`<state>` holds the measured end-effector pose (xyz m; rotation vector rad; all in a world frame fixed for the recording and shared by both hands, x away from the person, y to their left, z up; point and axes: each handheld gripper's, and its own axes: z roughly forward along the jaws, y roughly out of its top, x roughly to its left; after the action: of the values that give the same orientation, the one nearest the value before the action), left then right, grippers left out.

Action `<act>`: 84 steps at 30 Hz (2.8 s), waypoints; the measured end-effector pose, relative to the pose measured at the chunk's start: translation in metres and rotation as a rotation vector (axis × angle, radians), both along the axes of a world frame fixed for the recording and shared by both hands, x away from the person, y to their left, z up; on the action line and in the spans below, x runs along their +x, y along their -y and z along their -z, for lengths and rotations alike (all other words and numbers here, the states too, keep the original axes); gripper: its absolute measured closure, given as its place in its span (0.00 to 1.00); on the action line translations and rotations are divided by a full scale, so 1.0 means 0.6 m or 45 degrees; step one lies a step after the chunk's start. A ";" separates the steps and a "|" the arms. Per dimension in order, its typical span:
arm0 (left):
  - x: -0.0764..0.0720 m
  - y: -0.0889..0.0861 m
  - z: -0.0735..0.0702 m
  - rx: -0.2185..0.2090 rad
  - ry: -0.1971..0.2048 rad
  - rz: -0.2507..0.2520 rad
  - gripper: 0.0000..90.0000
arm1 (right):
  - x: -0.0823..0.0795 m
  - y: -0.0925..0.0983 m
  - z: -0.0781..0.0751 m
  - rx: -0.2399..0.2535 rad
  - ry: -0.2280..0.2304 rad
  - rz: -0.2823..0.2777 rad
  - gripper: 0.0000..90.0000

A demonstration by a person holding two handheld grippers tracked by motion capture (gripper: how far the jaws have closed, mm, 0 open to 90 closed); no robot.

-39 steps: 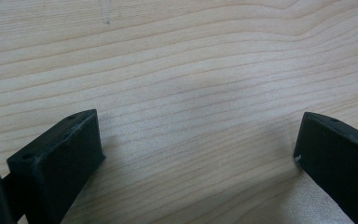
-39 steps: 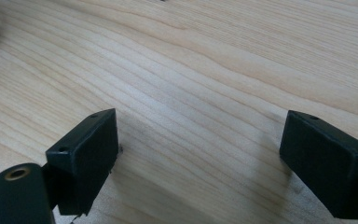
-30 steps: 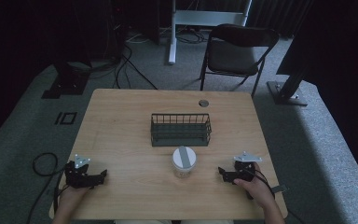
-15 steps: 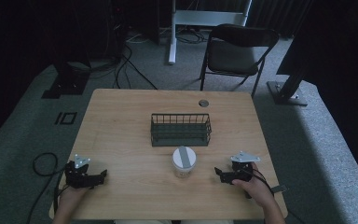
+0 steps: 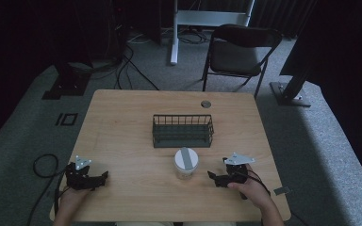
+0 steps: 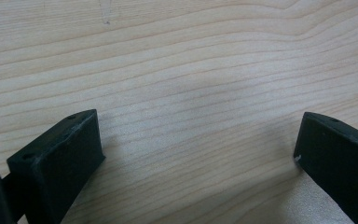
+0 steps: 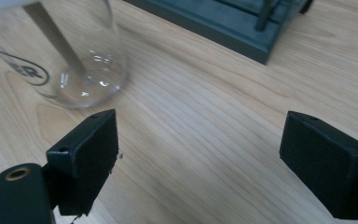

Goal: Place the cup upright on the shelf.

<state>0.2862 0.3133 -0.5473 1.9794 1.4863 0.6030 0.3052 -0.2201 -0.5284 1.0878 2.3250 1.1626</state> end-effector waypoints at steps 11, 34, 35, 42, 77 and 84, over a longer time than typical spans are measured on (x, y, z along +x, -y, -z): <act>0.000 0.000 0.000 0.000 0.000 0.000 0.01 | -0.007 -0.034 0.003 0.004 -0.001 -0.104 0.13; 0.000 0.000 0.000 -0.001 0.001 -0.002 0.01 | -0.013 -0.081 0.000 0.058 0.028 -0.249 0.13; 0.000 0.000 0.000 -0.001 0.001 -0.002 0.01 | -0.014 -0.083 0.001 0.061 0.032 -0.258 0.13; 0.000 0.000 0.000 0.000 0.001 -0.001 0.01 | -0.012 -0.097 0.001 0.115 0.073 -0.270 0.13; 0.000 0.000 0.000 -0.001 0.001 -0.001 0.01 | -0.003 -0.145 0.015 0.199 0.099 -0.196 0.17; 0.000 0.000 0.000 -0.001 0.001 -0.002 0.01 | -0.004 -0.153 0.018 0.184 0.109 -0.163 0.18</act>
<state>0.2862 0.3132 -0.5473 1.9778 1.4871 0.6037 0.3030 -0.1284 -0.5392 0.9269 2.3031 1.4154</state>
